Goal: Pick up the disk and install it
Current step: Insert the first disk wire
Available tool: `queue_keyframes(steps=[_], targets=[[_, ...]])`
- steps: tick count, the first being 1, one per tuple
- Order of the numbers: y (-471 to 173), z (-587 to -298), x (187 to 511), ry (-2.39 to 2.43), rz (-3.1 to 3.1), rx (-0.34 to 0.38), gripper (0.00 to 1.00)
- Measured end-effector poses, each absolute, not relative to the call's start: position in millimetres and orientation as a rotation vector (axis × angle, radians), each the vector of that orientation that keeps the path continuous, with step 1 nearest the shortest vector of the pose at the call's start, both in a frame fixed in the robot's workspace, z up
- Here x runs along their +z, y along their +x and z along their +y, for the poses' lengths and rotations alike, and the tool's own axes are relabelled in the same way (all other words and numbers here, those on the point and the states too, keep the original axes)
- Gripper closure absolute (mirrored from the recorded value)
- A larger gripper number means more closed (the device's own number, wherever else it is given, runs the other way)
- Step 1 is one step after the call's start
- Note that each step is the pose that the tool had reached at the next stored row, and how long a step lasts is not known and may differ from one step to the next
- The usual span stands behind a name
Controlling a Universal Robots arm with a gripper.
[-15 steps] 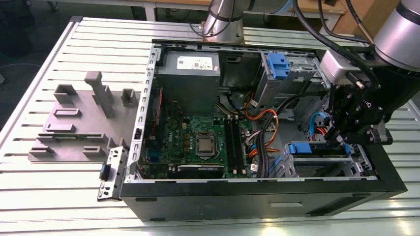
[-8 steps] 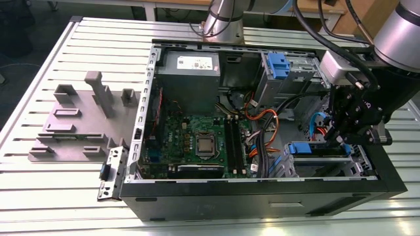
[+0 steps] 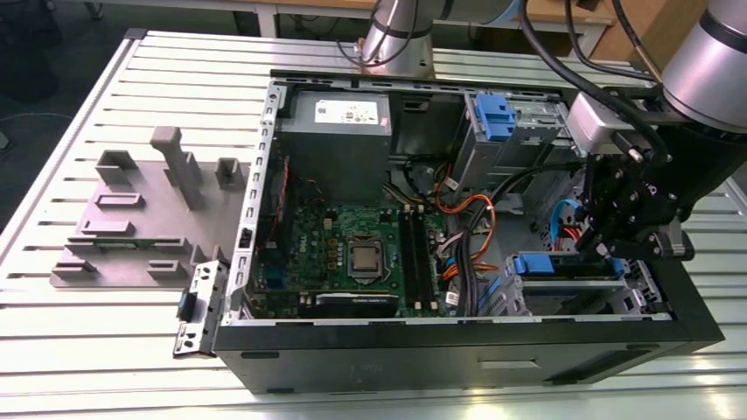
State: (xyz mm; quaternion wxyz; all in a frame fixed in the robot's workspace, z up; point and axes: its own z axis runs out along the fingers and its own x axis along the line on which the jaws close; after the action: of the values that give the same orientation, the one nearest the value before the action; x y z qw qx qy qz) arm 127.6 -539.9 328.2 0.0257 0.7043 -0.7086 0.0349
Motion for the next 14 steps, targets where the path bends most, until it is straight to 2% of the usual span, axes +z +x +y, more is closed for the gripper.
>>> queue_keyframes(steps=[14], targets=[[127.6, -539.9, 326.7, 2.175, -2.194, 0.106, 0.82]])
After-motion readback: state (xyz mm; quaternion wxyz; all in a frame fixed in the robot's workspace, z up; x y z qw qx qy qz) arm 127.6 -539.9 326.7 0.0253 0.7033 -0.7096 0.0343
